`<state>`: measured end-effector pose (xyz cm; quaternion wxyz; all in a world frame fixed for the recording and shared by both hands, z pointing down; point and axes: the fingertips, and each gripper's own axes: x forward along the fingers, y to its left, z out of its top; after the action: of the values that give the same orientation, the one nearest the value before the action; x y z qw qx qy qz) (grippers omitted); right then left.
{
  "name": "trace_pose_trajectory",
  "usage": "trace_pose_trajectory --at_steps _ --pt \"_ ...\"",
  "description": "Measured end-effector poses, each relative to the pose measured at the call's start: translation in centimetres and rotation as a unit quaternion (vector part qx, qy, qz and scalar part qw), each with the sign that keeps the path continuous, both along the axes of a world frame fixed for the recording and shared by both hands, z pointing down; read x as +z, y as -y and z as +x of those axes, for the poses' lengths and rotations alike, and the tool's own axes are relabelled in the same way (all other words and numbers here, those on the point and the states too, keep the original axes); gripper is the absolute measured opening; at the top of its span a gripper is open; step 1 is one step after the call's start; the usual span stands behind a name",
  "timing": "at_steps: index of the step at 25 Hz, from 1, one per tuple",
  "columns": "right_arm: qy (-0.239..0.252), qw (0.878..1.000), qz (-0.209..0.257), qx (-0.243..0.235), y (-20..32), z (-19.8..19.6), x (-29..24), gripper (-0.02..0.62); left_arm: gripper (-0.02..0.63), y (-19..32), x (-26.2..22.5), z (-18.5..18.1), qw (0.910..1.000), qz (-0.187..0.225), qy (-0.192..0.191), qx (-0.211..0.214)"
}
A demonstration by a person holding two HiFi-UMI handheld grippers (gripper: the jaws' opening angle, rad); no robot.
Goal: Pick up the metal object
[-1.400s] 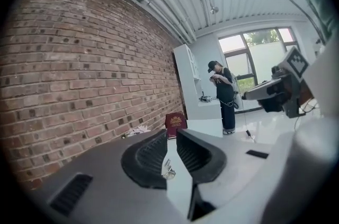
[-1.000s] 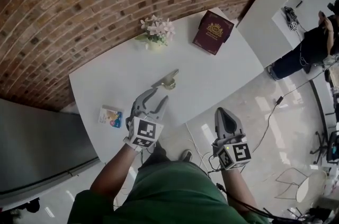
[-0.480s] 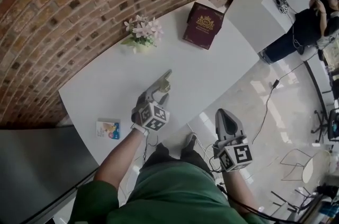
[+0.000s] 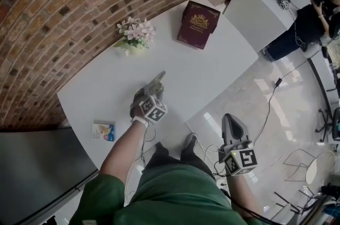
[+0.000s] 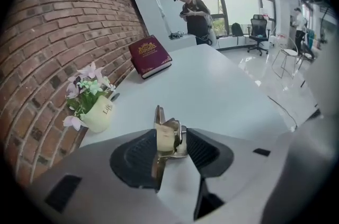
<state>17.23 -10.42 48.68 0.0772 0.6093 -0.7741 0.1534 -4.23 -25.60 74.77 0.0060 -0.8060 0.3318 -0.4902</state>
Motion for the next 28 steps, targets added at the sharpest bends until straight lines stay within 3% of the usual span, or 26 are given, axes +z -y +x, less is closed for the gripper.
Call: trace_pose_trajectory --at_steps 4,9,15,22,28 --pt "0.003 1.000 -0.004 0.005 -0.5 0.9 0.2 0.003 0.157 0.2 0.7 0.4 0.9996 0.004 0.027 0.008" --pt "0.001 1.000 -0.004 0.005 -0.9 1.4 0.2 0.003 0.070 0.6 0.4 0.3 0.9994 0.004 0.034 -0.003" --pt "0.004 1.000 -0.001 -0.007 -0.5 0.9 0.1 0.003 0.034 0.9 -1.2 0.1 0.9995 0.001 -0.007 -0.032" --pt "0.015 0.999 0.002 -0.033 0.8 -0.6 0.3 0.003 0.018 0.3 -2.6 -0.7 0.9959 -0.032 -0.057 -0.064" --pt "0.029 0.998 0.002 -0.055 2.1 -1.9 0.7 0.003 0.017 -0.2 -5.5 -1.5 0.9893 -0.018 -0.112 -0.092"
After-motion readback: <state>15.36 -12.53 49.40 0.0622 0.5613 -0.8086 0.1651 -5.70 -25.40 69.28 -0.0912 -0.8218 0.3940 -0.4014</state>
